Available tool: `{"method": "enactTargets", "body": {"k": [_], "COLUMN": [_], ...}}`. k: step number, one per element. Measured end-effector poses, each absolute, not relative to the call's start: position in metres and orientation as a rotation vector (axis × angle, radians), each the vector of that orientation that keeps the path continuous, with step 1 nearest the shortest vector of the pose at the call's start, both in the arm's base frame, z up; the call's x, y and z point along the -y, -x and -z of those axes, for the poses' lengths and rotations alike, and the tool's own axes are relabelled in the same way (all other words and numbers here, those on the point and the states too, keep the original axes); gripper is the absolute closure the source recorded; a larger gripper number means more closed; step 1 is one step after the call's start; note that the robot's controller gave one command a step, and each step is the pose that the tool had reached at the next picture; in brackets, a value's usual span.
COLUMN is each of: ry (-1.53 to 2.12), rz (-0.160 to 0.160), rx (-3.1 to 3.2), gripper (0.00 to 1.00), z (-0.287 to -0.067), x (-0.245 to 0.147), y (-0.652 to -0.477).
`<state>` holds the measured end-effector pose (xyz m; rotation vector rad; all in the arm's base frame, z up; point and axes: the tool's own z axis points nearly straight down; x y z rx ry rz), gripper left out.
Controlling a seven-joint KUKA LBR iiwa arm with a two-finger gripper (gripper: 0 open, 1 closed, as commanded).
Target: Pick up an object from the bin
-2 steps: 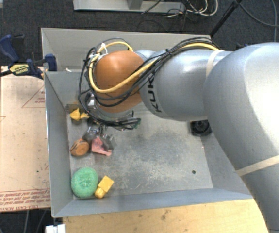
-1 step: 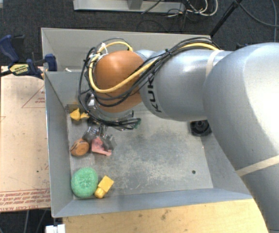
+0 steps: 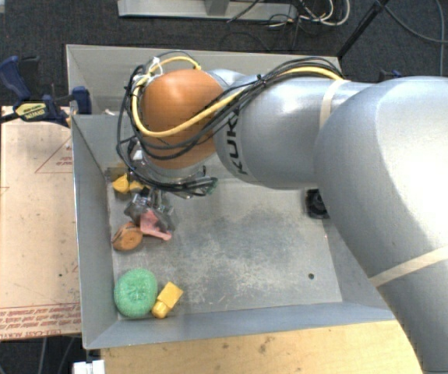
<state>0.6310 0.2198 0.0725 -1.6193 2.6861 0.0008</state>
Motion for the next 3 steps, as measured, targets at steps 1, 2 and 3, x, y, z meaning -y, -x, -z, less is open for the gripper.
{"method": "enactTargets", "body": {"k": [1, 2, 3], "ry": [1.656, 1.623, 1.646], "rz": [-0.002, -0.005, 0.005], "rx": [-2.66, -2.677, -2.67], "gripper": [1.0, 1.0, 1.0], "z": [-0.073, -0.074, -0.073], "x": [-0.221, -0.178, -0.198], "y": [-0.635, -0.626, -0.643]}}
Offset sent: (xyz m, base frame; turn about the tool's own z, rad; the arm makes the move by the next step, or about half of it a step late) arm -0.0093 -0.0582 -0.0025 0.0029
